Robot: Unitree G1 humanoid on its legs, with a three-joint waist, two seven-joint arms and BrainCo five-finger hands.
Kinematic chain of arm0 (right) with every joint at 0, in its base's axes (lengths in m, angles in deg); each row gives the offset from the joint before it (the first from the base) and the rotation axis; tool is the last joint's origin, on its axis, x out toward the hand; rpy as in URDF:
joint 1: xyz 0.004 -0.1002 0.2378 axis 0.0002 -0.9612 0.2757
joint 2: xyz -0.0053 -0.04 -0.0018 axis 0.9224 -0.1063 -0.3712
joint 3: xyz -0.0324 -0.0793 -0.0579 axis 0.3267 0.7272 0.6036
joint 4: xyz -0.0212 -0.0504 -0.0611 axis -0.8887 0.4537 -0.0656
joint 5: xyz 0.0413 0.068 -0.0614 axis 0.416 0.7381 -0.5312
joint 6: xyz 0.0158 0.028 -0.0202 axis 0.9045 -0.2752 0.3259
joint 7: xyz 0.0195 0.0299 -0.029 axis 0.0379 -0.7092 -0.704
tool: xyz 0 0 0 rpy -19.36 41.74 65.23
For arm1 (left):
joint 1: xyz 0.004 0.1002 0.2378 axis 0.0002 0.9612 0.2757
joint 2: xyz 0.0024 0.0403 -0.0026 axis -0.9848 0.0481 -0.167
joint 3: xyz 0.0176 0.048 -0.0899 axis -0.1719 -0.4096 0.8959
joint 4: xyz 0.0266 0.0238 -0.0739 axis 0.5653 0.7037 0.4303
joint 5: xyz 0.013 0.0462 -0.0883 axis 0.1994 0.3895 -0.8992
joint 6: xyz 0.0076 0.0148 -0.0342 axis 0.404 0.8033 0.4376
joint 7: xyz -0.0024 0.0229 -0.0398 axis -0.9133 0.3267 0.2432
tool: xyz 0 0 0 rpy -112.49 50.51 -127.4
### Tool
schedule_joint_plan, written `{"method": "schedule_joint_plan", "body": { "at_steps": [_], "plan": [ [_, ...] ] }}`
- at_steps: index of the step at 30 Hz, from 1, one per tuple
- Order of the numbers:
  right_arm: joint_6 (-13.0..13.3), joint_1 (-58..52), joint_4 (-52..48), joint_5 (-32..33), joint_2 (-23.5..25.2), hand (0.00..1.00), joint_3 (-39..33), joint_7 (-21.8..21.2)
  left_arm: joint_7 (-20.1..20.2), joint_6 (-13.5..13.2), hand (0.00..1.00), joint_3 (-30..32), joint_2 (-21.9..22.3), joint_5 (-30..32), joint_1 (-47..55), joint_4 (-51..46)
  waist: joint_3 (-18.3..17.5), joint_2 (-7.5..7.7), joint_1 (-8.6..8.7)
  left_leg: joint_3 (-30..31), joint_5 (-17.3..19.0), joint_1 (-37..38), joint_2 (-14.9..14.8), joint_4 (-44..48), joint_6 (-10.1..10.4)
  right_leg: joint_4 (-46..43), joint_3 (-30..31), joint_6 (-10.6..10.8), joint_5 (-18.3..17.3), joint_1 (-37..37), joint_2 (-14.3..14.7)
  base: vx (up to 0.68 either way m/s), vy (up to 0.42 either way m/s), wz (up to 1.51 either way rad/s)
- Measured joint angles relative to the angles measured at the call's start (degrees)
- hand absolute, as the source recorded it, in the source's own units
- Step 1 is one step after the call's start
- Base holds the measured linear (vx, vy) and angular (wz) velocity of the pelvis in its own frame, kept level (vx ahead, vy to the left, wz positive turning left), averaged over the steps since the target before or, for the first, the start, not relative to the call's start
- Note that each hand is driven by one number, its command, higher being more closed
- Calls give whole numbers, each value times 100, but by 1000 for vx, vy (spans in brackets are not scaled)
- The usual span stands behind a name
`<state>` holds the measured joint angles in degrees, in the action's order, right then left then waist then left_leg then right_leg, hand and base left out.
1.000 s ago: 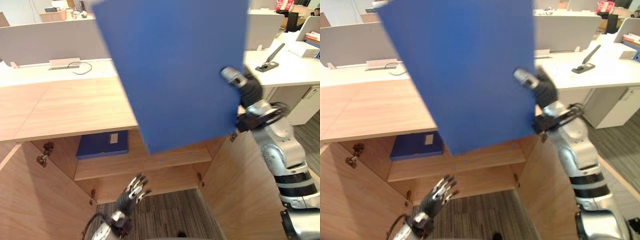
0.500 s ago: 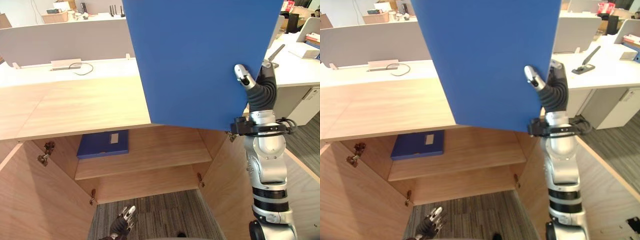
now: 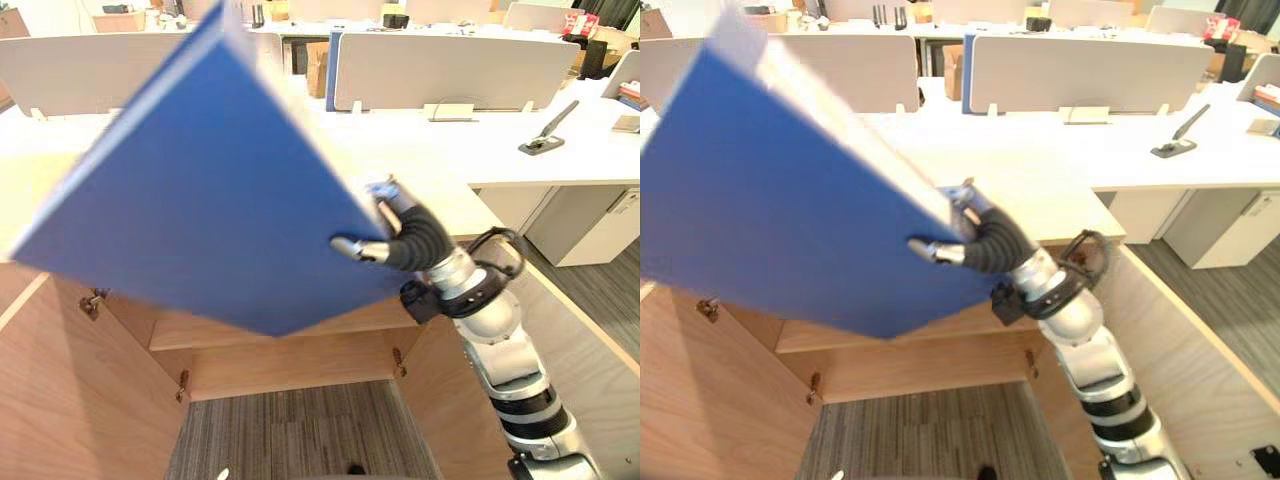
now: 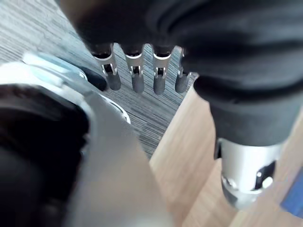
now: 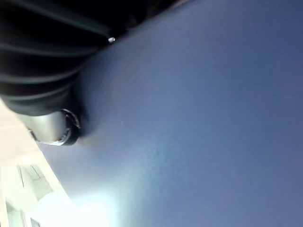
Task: Walk over to the cabinet, pick up the folder, carry it to the office cabinet, place the folder inside the office cabinet, then close the office cabinet door
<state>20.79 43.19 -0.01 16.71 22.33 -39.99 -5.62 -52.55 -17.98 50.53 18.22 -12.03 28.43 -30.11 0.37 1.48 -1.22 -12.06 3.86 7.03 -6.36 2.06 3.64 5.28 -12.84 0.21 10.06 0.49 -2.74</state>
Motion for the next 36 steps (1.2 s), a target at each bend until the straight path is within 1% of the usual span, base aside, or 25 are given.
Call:
{"method": "schedule_joint_plan", "body": {
  "at_steps": [4, 6, 7, 9, 10, 11, 12, 13, 18, 19, 20, 21, 22, 24, 25, 26, 28, 29, 30, 31, 32, 33, 34, 35, 36],
  "plan": [
    [-2, 310, 760, -34, -423, 100, 701, -222, -74, -18, 0, 74, -34, 301, -14, 94, 28, 44, -10, 9, -6, -5, -1, -5, 1, 0, -7, 0, 0, 2, 1, -10, 17, 1],
    [5, 378, 1275, -161, -634, 100, 1171, -322, -94, -19, 0, 40, -66, 326, -19, 99, 38, 58, -23, 35, -11, -3, 4, -27, 6, 1, -40, 7, -7, 0, -3, -5, 30, 5],
    [4, 377, 1429, -211, -672, 100, 1291, -338, -97, -23, 0, 40, -67, 331, -21, 99, 42, 64, -28, 42, -17, -3, 7, -39, 7, 1, -49, 10, -10, 1, -6, 2, 30, 9],
    [6, 378, 2126, -443, -782, 100, 1674, -393, -110, -25, 0, 26, -82, 385, -33, 100, 76, 75, -61, 100, -56, -3, 26, -93, 12, 1, -103, 26, -22, 4, -24, 8, 37, 11],
    [4, 387, 2355, -494, -784, 100, 1764, -394, -115, -27, 0, 17, -83, 433, -37, 100, 86, 75, -61, 108, -59, -2, 28, -93, 13, 1, -109, 28, -24, 5, -27, 13, 41, 9],
    [2, 392, 2874, -661, -779, 100, 1900, -394, -129, -27, 0, -7, -90, 474, -62, 105, 102, 73, -88, 124, -61, -2, 35, -93, 11, 1, -119, 33, -27, 6, -33, 12, 35, 5],
    [-2, 396, 3137, -754, -781, 100, 1972, -389, -141, -27, 0, -19, -91, 493, -81, 106, 106, 69, -116, 134, -61, -2, 40, -92, 10, 1, -125, 35, -29, 11, -39, 23, 58, 8],
    [-41, 400, 3800, -1019, -767, 100, 2124, -387, -176, -28, 0, -64, -94, 494, -128, 108, 132, 55, -172, 159, -64, -6, 55, -93, 7, 0, -145, 40, -32, 10, -53, 19, 52, 8],
    [-247, 396, 5278, -1796, -617, 100, 2379, -337, -270, -52, 0, -234, -116, 482, -199, 108, 330, -16, -183, 285, -74, -7, 106, -94, -8, 1, -267, 69, -53, -53, -104, 8, 56, 13],
    [-292, 388, 5739, -1931, -482, 100, 2312, -331, -275, -61, 0, -271, -114, 463, -211, 108, 363, -56, -185, 301, -74, -3, 114, -94, -8, 1, -278, 73, -55, -64, -113, -1, 59, 12],
    [-408, 310, 6240, -1974, -240, 100, 1983, -310, -281, -62, 0, -339, -113, 422, -237, 108, 391, -94, -195, 337, -78, -3, 124, -95, -15, 0, -313, 83, -62, -81, -124, 0, 48, 11],
    [-494, 260, 6482, -1966, -85, 100, 1726, -293, -287, -62, 0, -368, -113, 412, -247, 108, 404, -113, -197, 357, -80, -2, 127, -95, -18, 0, -347, 86, -65, -90, -129, -1, 37, 14],
    [-635, 210, 6851, -1777, 146, 100, 1304, -245, -302, -63, 0, -377, -101, 404, -253, 107, 424, -144, -195, 388, -82, -1, 131, -95, -20, 0, -390, 91, -72, -109, -133, -2, 30, 14],
    [-965, 212, 7475, -951, 490, 100, 501, 167, -317, -53, 0, -376, -55, 316, -259, 110, 470, -215, -200, 475, -85, 5, 146, -95, -20, 0, -458, 104, -87, -157, -137, -3, 29, 19],
    [-1024, 212, 7584, -727, 562, 100, 294, 231, -318, -50, 0, -375, -53, 305, -256, 110, 475, -222, -205, 504, -88, 4, 146, -96, -18, 1, -483, 105, -94, -170, -138, 1, 23, 23],
    [-1146, 213, 7749, -228, 715, 100, -51, 345, -321, -27, 0, -365, -47, 287, -250, 115, 477, -224, -217, 557, -93, 4, 142, -98, -11, 1, -556, 106, -109, -199, -141, 5, 16, 21],
    [-1214, 218, 7975, 453, 969, 100, -413, 512, -328, 6, 0, -352, -41, 259, -252, 114, 480, -228, -244, 620, -100, 12, 134, -107, 1, 1, -599, 102, -128, -237, -144, 6, 24, 18],
    [-1251, 222, 8139, 902, 1162, 100, -654, 597, -331, 19, 0, -322, -25, 221, -252, 114, 482, -231, -271, 641, -103, 16, 129, -107, 5, 1, -622, 101, -136, -253, -146, 4, 35, 12],
    [-1308, 223, 8274, 1714, 1337, 100, -750, 653, -332, 41, 0, -248, -1, 209, -254, 112, 484, -232, -291, 656, -106, 12, 125, -109, 10, 1, -650, 100, -138, -257, -148, 0, 31, 8],
    [-1330, 223, 8316, 2025, 1430, 100, -820, 675, -333, 49, 0, -228, 8, 206, -253, 113, 487, -235, -296, 666, -110, 10, 125, -112, 12, 1, -663, 99, -139, -259, -148, -3, 28, 7],
    [-1341, 223, 8349, 2590, 1606, 100, -979, 738, -340, 59, 0, -201, 22, 205, -253, 114, 496, -247, -300, 683, -117, 12, 127, -119, 12, 1, -689, 100, -140, -268, -150, -5, 27, 7],
    [-1341, 225, 8349, 2914, 1673, 100, -1026, 774, -350, 60, 0, -189, 32, 199, -254, 112, 503, -256, -300, 693, -121, 14, 130, -123, 9, 1, -704, 101, -141, -275, -150, -10, 39, 15],
    [-1333, 237, 8350, 3949, 1859, 100, -1324, 855, -380, 63, 0, -171, 54, 181, -260, 105, 520, -280, -309, 755, -146, 12, 147, -152, 5, 1, -747, 109, -148, -294, -162, -8, 37, 17],
    [-1314, 251, 8349, 4257, 1907, 100, -1444, 870, -386, 64, 0, -165, 60, 171, -260, 104, 525, -285, -310, 781, -159, 11, 154, -169, 2, 1, -758, 112, -150, -299, -169, -6, 33, 22],
    [-1284, 282, 8349, 4781, 1969, 100, -1615, 908, -416, 66, 0, -147, 71, 146, -261, 103, 534, -289, -315, 819, -174, 2, 162, -184, 3, 1, -798, 115, -153, -305, -180, -4, 27, 16]
  ]
}}
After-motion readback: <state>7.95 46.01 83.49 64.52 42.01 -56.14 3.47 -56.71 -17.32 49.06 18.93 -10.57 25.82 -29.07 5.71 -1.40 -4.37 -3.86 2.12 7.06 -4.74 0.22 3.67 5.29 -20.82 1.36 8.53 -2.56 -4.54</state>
